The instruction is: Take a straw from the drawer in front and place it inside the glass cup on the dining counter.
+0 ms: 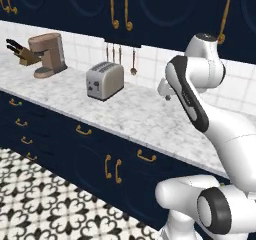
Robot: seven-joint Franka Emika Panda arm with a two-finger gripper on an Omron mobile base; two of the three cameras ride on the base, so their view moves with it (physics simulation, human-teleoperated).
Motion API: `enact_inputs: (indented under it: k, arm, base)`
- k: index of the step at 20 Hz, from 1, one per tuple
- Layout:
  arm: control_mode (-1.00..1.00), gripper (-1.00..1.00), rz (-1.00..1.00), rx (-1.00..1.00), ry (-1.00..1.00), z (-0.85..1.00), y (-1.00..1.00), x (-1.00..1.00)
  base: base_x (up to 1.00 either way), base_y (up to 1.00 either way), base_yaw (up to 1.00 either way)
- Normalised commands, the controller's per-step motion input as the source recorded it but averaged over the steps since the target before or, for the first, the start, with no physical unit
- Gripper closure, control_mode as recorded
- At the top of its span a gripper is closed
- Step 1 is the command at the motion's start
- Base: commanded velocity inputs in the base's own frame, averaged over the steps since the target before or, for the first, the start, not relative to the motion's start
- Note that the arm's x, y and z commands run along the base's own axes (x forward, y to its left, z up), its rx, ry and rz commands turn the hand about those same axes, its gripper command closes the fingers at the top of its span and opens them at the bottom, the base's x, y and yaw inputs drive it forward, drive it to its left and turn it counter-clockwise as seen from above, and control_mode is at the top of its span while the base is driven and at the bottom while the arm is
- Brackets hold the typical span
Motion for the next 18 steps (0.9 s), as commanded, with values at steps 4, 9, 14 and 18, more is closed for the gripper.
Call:
enact_inputs:
  k: [4, 9, 14, 18]
  arm:
    - [1.0, -1.0, 0.0, 0.0, 0.0, 0.0, 0.0, 0.0]
    - [1.0, -1.0, 0.0, 0.0, 0.0, 0.0, 0.0, 0.0]
    - [-1.0, -1.0, 0.06, 0.0, 0.0, 0.0, -0.15, -0.03]
    - [-1.0, -1.0, 0.03, -0.04, -0.02, -0.02, 0.23, -0.13]
  base:
    - [0.0, -0.58, 0.55]
    - [-0.11, -0.68, 0.31]
    - [-0.09, -0.42, 0.14]
    - [0.0, 0.0, 0.0]
